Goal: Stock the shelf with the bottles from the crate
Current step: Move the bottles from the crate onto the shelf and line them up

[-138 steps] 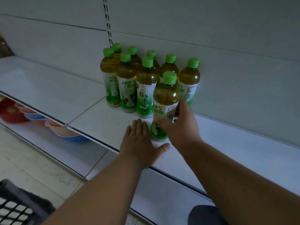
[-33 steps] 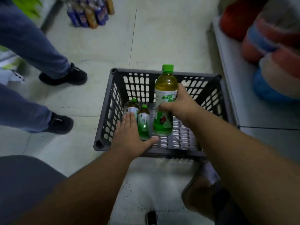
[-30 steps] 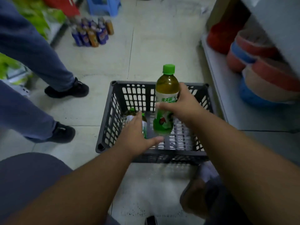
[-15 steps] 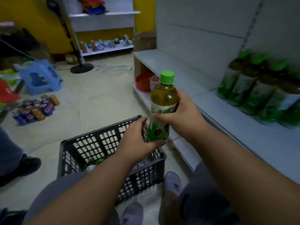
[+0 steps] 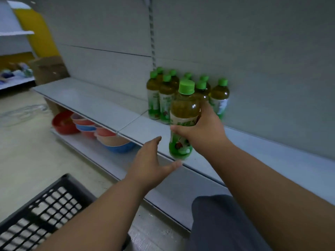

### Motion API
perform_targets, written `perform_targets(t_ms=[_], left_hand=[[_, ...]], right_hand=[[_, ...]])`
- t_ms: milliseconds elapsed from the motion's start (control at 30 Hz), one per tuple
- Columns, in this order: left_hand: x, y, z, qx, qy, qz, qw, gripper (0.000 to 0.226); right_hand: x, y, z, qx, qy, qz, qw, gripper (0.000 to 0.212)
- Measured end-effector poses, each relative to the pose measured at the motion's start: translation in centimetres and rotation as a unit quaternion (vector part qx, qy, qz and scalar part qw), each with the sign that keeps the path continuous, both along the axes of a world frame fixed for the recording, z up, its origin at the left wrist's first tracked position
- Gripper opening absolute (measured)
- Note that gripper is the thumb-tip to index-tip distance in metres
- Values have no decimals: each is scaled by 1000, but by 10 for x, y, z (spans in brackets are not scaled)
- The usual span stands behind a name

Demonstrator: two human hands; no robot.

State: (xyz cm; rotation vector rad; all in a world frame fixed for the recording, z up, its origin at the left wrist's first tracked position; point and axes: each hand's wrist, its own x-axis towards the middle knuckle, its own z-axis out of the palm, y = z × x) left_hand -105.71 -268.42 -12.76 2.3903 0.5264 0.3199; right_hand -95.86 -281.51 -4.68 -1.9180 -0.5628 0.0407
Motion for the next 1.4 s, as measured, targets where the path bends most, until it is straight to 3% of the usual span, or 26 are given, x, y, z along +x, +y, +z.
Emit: perform_targets(t_ms=[300, 467, 667, 1067, 1300, 1400], left_hand=[[121, -37, -47, 42, 82, -72, 993, 117], [136, -55, -66, 174, 114, -71, 976, 120], [136, -54, -67, 220, 168, -97, 956, 112], [139, -53, -74, 213, 153, -87, 961, 114], [135, -48, -67, 181, 144, -103, 967, 110], [111, -34, -54, 155, 127, -96, 975, 103]], right_hand=[[78, -37, -48, -58, 29, -138, 988, 58], [87, -48, -61, -64, 29, -164, 984, 63], [96, -49, -82, -191, 36, -146, 970, 51], [146, -20, -86, -216, 0, -173, 961, 51], [121, -30, -83, -210, 23, -193, 958, 67], [97, -38, -75, -253, -13, -164, 953, 60]])
